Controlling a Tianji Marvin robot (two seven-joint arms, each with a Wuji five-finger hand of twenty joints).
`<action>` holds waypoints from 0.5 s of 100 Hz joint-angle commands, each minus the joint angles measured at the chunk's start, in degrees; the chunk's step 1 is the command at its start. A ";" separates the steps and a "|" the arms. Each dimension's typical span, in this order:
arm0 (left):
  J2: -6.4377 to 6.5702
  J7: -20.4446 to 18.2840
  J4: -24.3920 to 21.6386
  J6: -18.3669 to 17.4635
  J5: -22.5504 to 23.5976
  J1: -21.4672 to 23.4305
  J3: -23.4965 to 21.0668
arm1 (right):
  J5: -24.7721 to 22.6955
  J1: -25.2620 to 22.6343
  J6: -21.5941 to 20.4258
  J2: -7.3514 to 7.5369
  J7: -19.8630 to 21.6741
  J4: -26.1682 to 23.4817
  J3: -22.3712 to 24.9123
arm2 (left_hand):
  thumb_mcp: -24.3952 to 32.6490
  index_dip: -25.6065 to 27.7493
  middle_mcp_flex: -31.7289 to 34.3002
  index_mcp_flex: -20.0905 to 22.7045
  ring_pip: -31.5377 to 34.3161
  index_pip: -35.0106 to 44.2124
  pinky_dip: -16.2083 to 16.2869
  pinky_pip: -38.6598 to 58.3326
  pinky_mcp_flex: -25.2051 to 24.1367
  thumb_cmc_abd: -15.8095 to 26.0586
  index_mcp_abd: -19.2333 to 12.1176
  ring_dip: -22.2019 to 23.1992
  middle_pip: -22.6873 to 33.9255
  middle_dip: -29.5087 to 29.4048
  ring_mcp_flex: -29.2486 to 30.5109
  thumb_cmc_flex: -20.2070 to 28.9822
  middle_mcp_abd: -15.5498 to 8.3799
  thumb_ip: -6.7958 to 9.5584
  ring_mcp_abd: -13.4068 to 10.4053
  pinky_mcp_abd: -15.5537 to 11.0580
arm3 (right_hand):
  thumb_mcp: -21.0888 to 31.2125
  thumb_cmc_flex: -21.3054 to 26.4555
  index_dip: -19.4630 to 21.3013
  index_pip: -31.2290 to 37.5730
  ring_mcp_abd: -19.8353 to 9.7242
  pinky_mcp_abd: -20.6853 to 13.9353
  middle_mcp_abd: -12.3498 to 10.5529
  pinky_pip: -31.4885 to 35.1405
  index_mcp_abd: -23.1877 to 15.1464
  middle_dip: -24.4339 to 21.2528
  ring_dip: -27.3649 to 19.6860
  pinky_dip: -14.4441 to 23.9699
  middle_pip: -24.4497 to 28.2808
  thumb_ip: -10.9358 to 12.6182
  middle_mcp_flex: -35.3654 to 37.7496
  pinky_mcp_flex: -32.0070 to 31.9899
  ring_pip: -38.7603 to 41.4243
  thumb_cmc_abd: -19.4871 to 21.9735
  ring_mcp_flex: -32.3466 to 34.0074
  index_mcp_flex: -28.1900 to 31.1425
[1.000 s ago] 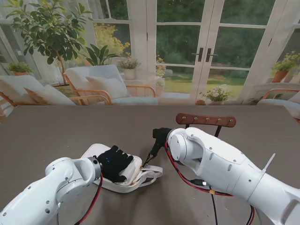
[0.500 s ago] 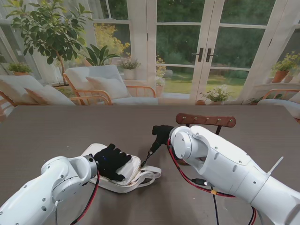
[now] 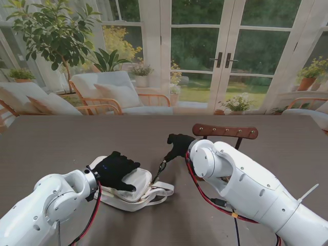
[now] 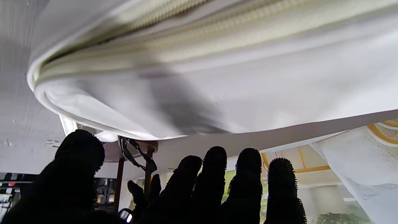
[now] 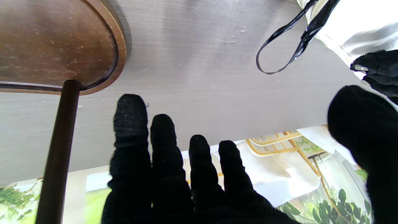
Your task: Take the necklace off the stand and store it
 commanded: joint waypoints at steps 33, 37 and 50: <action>-1.85 4.77 1.51 0.73 -9.02 0.70 -2.84 | 1.61 -9.20 -0.22 -2.45 -10.71 -3.21 7.62 | -8.69 2.53 0.94 5.59 -1.86 1.71 -3.42 -5.59 -0.29 0.73 -5.45 -3.13 -0.56 -3.52 -2.51 6.03 -0.60 0.15 0.94 1.01 | -13.23 4.64 2.55 4.17 0.90 2.34 -0.97 3.43 -5.71 -0.07 1.05 0.13 -0.11 2.68 10.26 -10.48 2.29 8.59 6.39 9.35; -2.02 5.24 1.40 1.03 -9.88 0.95 -3.25 | 1.76 -10.11 -0.30 -2.76 -12.17 -3.51 8.38 | -8.99 2.77 1.10 6.47 -1.89 2.13 -3.44 -5.63 -0.29 0.62 -6.13 -3.16 -0.57 -3.54 -2.41 6.56 -0.82 0.26 1.04 1.12 | -13.25 4.98 2.73 4.48 0.78 2.42 -1.10 3.64 -6.12 -0.01 1.14 0.13 0.04 2.83 11.01 -10.20 2.54 8.66 6.96 10.18; -2.48 6.15 1.08 1.30 -13.04 1.74 -4.60 | 2.80 -13.32 -0.82 -3.70 -16.63 -4.85 11.02 | -8.68 3.32 1.19 7.98 -2.06 2.98 -3.64 -6.20 -0.50 0.20 -6.71 -3.18 -0.68 -3.54 -2.44 7.63 -1.11 0.49 1.10 1.15 | -12.99 6.39 3.27 5.46 0.59 2.88 -1.69 4.27 -7.57 0.04 1.42 0.07 0.25 3.53 13.89 -9.62 3.24 8.46 8.57 13.26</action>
